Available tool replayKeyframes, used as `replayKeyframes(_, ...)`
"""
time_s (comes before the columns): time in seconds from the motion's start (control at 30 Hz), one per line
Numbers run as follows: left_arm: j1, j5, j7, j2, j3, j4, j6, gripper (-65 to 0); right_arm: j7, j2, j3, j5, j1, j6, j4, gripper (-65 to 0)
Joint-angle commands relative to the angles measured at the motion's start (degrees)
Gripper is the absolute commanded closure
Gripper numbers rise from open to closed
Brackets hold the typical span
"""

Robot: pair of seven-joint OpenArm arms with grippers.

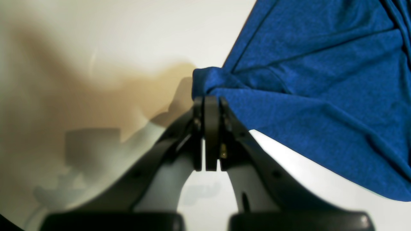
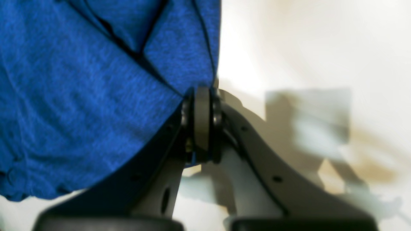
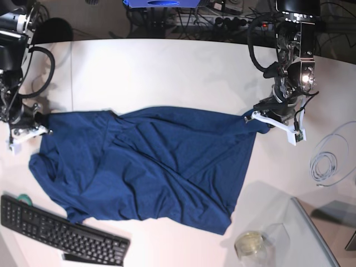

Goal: Layout the t-shirt on the table in an organized manner, then fold the t-shirt properly
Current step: 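Pull the shirt edge held by the right gripper outward, away from the left gripper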

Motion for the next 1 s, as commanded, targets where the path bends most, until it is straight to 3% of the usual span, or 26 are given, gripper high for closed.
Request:
replayKeyframes(0.0, -0.57, 0.21, -1.02, -0.48, -0.24, 0.92, -0.03, 0.0, -2.26, 1.01, 0.14, 0.11, -1.1, 0.43, 3.05, -2.0)
replayKeyframes(0.07, -0.48, 0.21, -1.02, -0.65, -0.24, 0.92, -0.03, 0.0, -4.55, 0.57, 0.58, 0.2, -6.11, 0.43, 10.44, 0.0)
replayKeyframes(0.3, -0.13, 0.21, -1.02, -0.65, -0.24, 1.1, -0.03, 0.0, -5.69, -6.11, 0.67, 0.2, -27.13, 0.16, 42.53, 0.0)
replayKeyframes(0.5, -0.13, 0.21, -1.02, -0.48, 0.11, 1.45, -0.03, 0.0, -10.0, -8.66, 0.58, 0.11, -34.69, 0.16, 59.05, 0.0)
replayKeyframes(0.63, 0.66, 0.21, -1.02, -0.48, 0.2, 1.54, -0.03, 0.0, -11.93, -9.19, 0.67, -0.15, -31.96, 0.16, 56.15, -0.2)
replayKeyframes(0.8, 1.98, 0.21, -1.02, -0.74, -0.24, 4.0, -0.03, 0.0, -18.53, -9.54, 0.58, 0.2, -28.0, 0.16, 45.69, -1.5)
replayKeyframes(0.97, 2.77, 0.21, -1.02, -1.88, -0.33, 4.35, -0.03, 0.0, -18.09, -11.65, 2.25, -0.07, -29.68, 0.16, 47.63, -17.1)
